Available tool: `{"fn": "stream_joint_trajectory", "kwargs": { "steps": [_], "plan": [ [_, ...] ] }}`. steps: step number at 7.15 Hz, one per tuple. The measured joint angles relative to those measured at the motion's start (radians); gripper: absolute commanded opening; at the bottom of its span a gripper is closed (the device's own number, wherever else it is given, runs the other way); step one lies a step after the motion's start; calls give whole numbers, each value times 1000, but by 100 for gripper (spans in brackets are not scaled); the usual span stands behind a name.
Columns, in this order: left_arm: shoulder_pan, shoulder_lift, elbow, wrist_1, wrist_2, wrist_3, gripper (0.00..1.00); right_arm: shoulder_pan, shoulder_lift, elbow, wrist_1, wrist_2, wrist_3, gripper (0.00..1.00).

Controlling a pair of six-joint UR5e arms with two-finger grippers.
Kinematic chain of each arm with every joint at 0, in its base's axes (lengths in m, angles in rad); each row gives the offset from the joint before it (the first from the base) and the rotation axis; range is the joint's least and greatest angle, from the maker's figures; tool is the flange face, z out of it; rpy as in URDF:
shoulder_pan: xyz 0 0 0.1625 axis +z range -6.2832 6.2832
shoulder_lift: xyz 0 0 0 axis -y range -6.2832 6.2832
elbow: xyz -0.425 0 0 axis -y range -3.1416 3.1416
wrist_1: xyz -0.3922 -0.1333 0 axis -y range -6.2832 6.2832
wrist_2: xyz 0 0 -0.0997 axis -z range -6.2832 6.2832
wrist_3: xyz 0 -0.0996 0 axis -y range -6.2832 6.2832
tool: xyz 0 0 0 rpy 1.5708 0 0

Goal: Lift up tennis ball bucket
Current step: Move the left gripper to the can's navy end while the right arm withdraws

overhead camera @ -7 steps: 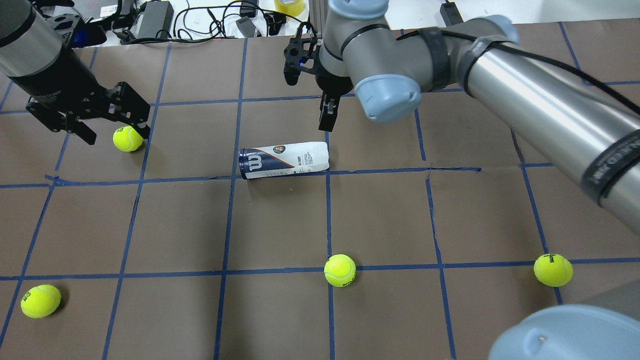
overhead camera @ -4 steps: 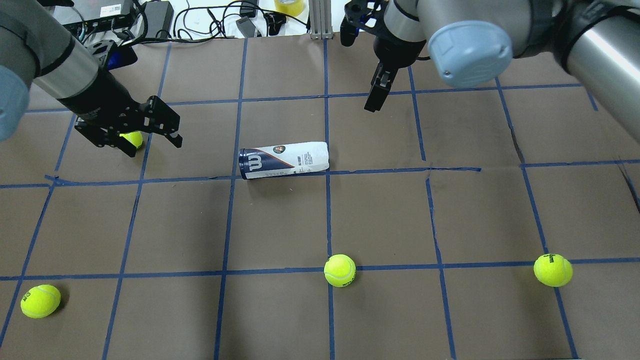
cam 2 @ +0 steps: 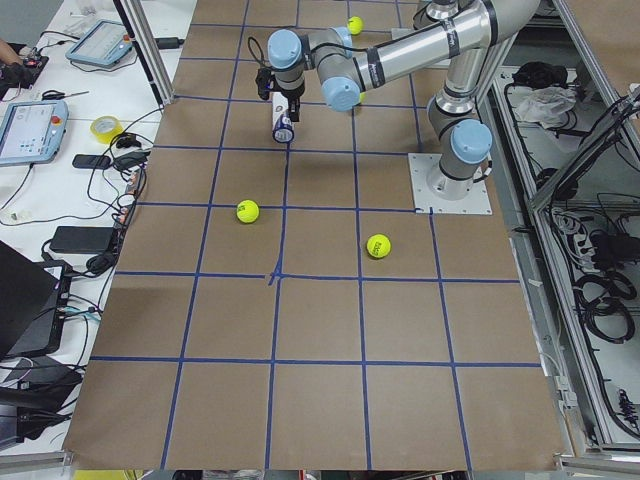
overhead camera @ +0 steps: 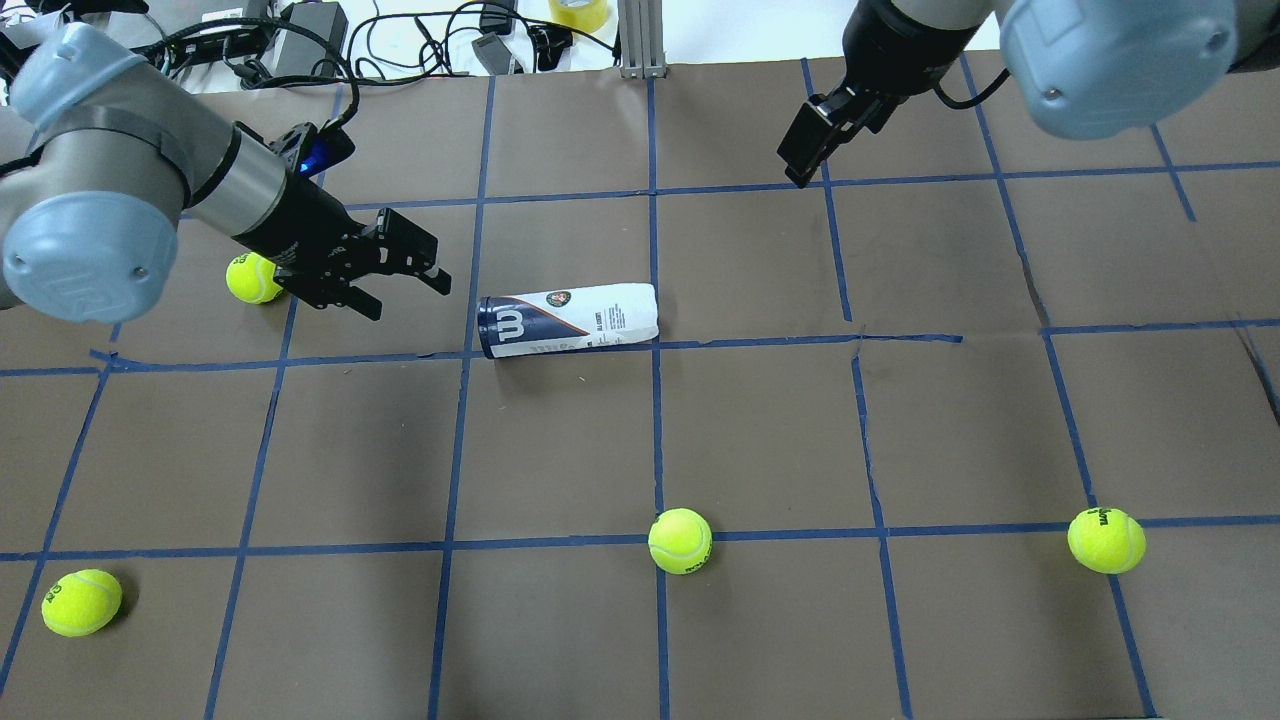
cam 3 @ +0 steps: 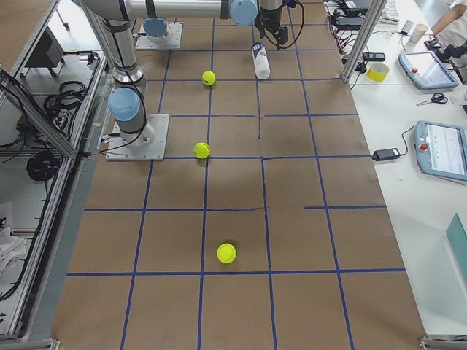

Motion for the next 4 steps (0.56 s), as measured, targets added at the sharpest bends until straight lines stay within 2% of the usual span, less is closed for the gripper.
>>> {"fn": "stream_joint_trajectory", "kwargs": {
  "steps": [3, 4],
  "plan": [
    [0, -100, -19, 104, -58, 43, 100, -5, -57, 1, 91, -145, 242, 100],
    [0, -133, -20, 140, -62, 54, 100, -5, -69, 1, 114, -163, 284, 100]
  ]
}}
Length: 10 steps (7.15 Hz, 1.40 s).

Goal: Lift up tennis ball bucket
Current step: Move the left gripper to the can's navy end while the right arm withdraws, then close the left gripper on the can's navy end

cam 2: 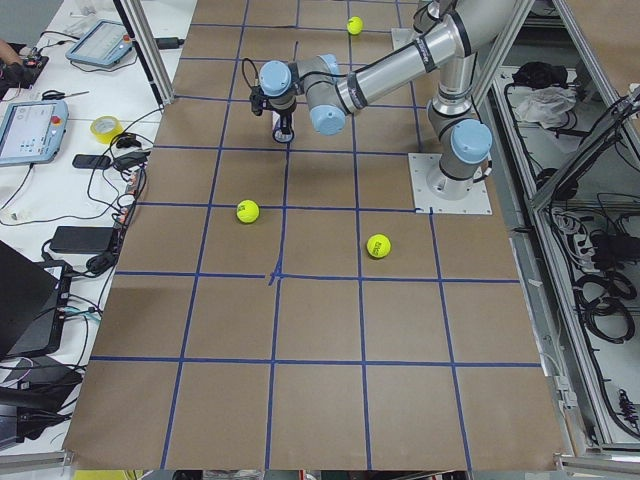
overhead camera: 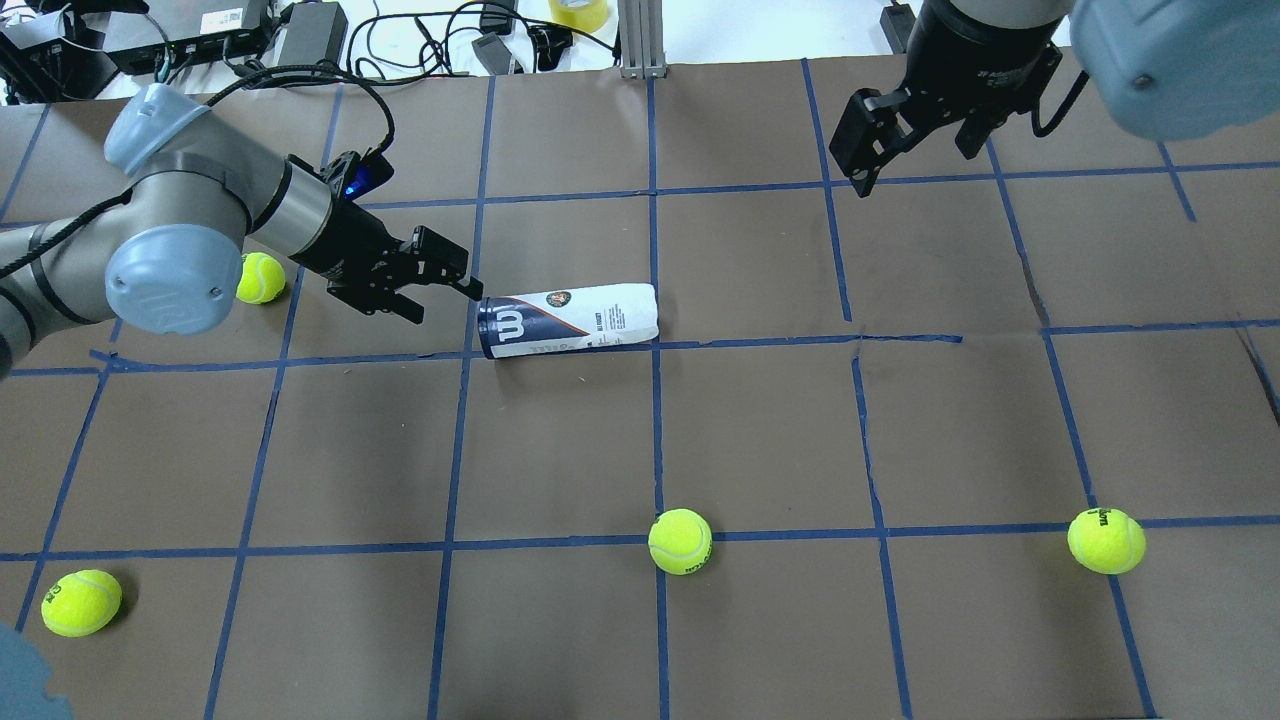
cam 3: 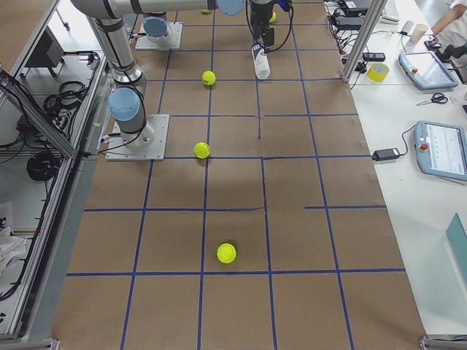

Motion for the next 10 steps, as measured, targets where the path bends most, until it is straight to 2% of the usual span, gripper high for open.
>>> {"fn": "stream_joint_trajectory", "kwargs": {
  "steps": [3, 5, 10],
  "plan": [
    [-1, -69, -1, 49, -74, 7, 100, -1, -9, 1, 11, -9, 59, 100],
    [-2, -98, -2, 51, -88, 7, 100, -2, -12, 0, 13, -10, 135, 100],
    [-33, -141, 0, 65, -133, -1, 100, -16, -17, 0, 13, -11, 153, 100]
  ]
}}
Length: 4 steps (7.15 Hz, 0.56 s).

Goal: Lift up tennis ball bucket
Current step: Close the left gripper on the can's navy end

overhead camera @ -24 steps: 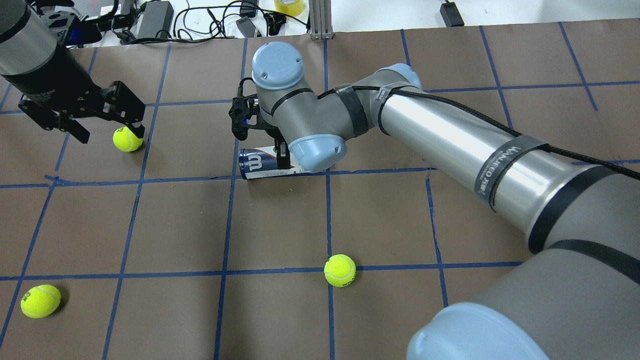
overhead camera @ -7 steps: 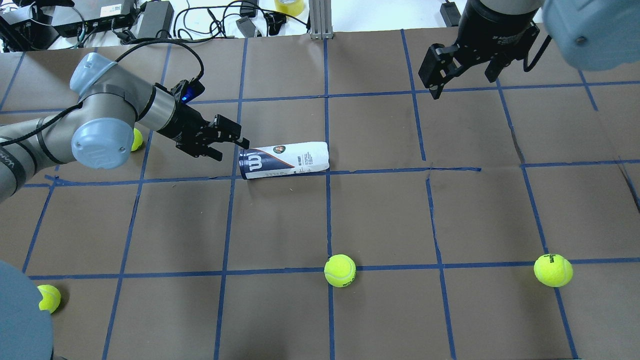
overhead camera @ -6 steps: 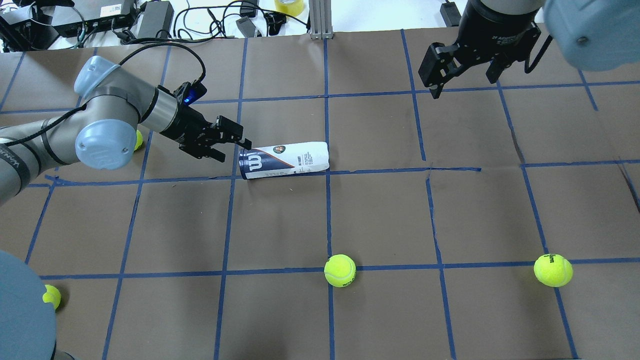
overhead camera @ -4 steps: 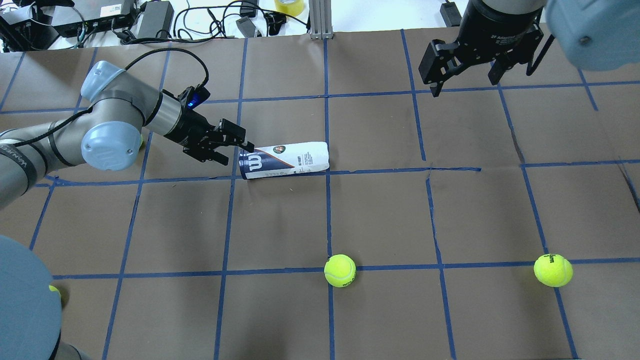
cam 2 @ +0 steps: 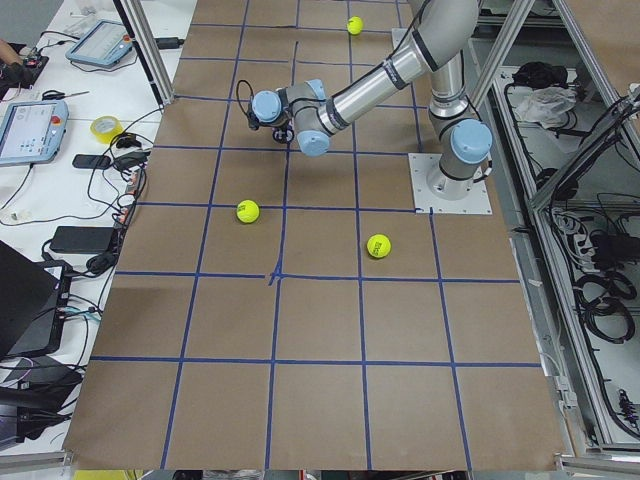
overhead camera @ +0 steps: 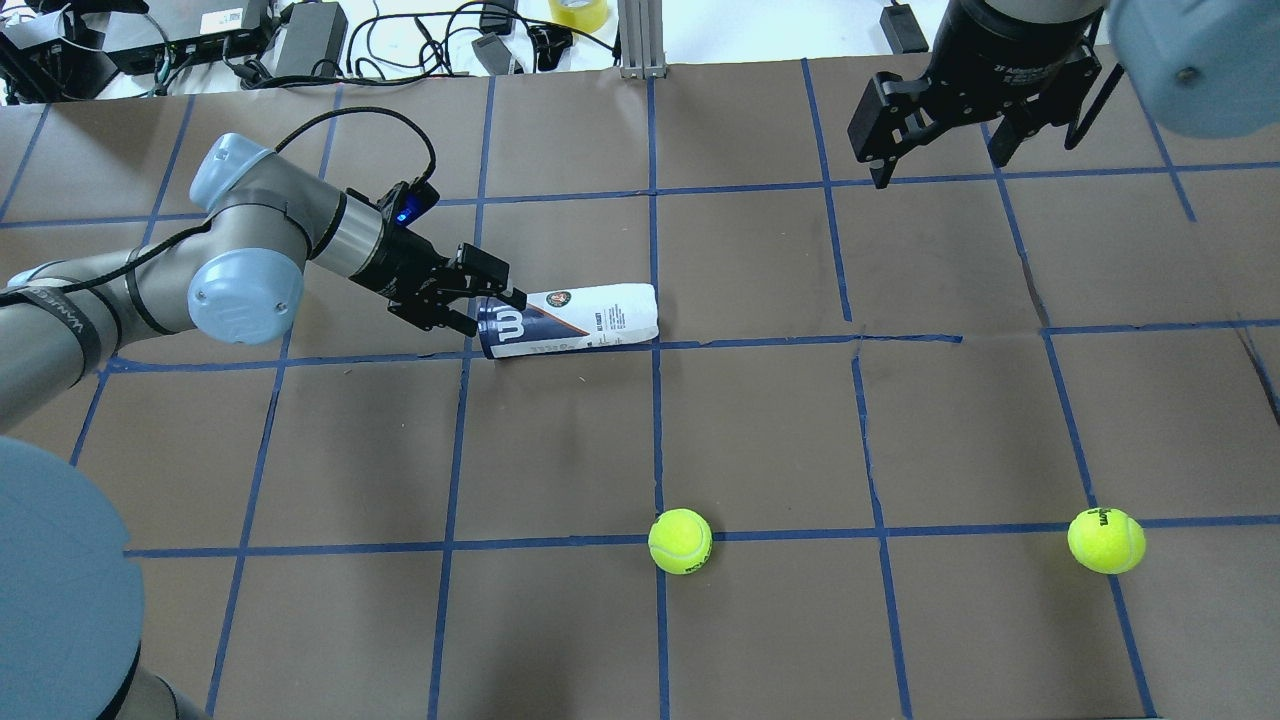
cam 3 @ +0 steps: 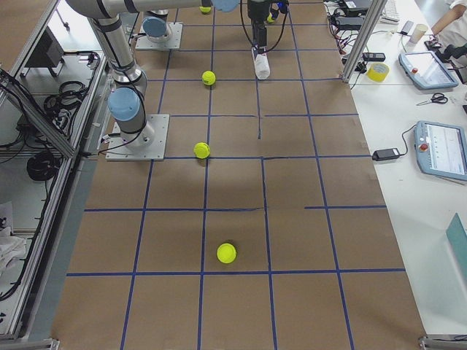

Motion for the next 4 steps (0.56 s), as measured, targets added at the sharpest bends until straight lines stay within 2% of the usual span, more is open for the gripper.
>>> {"fn": "stream_joint_trajectory", "kwargs": {
  "steps": [1, 2, 4],
  "plan": [
    [-15, -6, 0, 11, -5, -3, 87, 0, 0, 0, 1, 0, 0, 100],
    [-21, -11, -1, 16, -5, -3, 60, 0, 0, 0, 2, 0, 0, 100],
    [-23, -14, 0, 19, 2, -3, 19, 0, 0, 0, 3, 0, 0, 100]
  ]
}}
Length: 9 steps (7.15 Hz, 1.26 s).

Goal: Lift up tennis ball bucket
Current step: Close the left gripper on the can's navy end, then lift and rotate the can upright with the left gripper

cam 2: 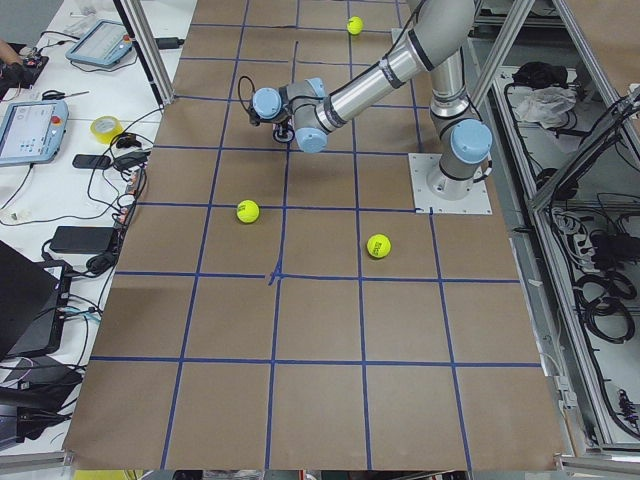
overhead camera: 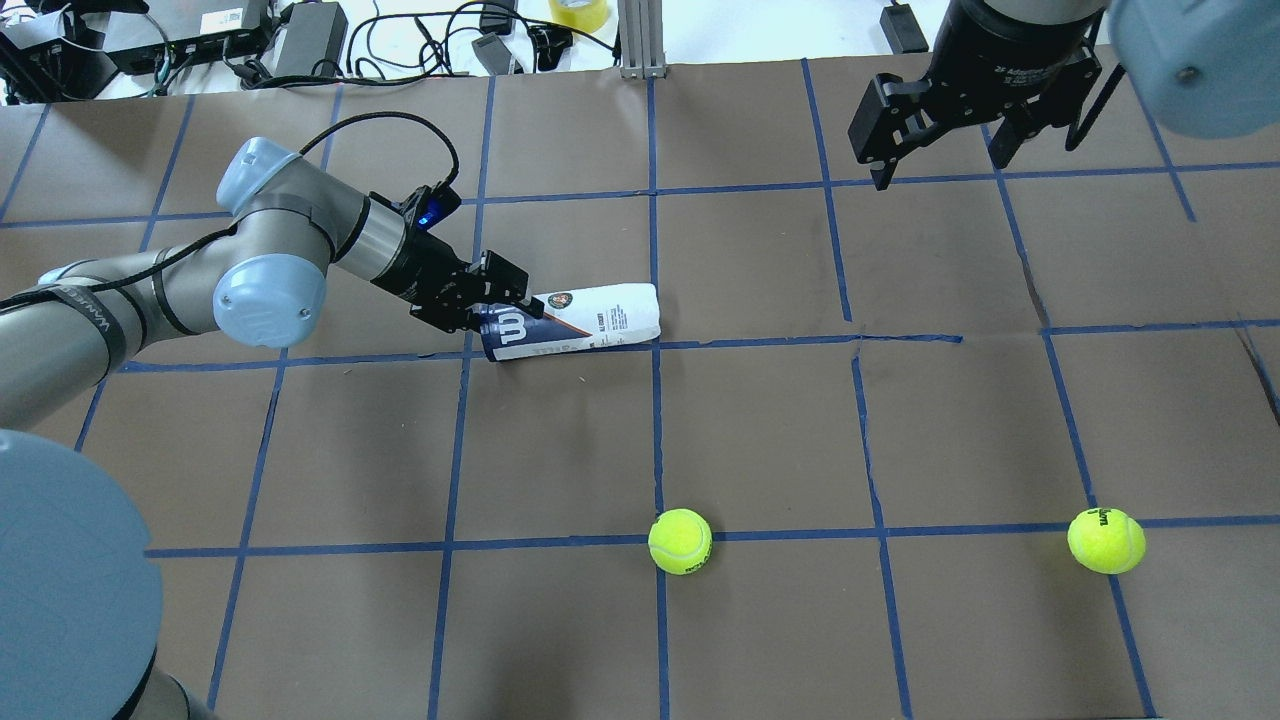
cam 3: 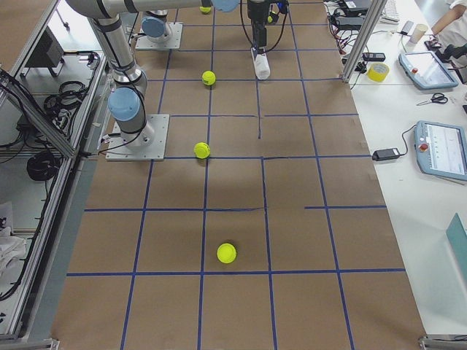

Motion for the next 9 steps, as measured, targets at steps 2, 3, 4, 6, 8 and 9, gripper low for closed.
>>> {"fn": "stream_joint_trajectory", "kwargs": {
  "steps": [2, 3, 4, 6, 8, 9],
  "plan": [
    [0, 4, 6, 1, 6, -10, 0, 0, 0, 0, 0, 0, 0, 100],
    [0, 8, 11, 2, 6, -45, 0, 0, 0, 0, 1, 0, 0, 100],
    [0, 15, 29, -1, 6, -121, 0, 0, 0, 0, 1, 0, 1, 100],
    [-7, 40, 95, -28, 9, -265, 0, 0, 0, 0, 2, 0, 1, 100],
    [-22, 71, 147, -58, 45, -327, 0, 0, 0, 0, 2, 0, 1, 100],
    [-39, 85, 174, -67, 106, -349, 0, 0, 0, 0, 2, 0, 1, 100]
  ]
}}
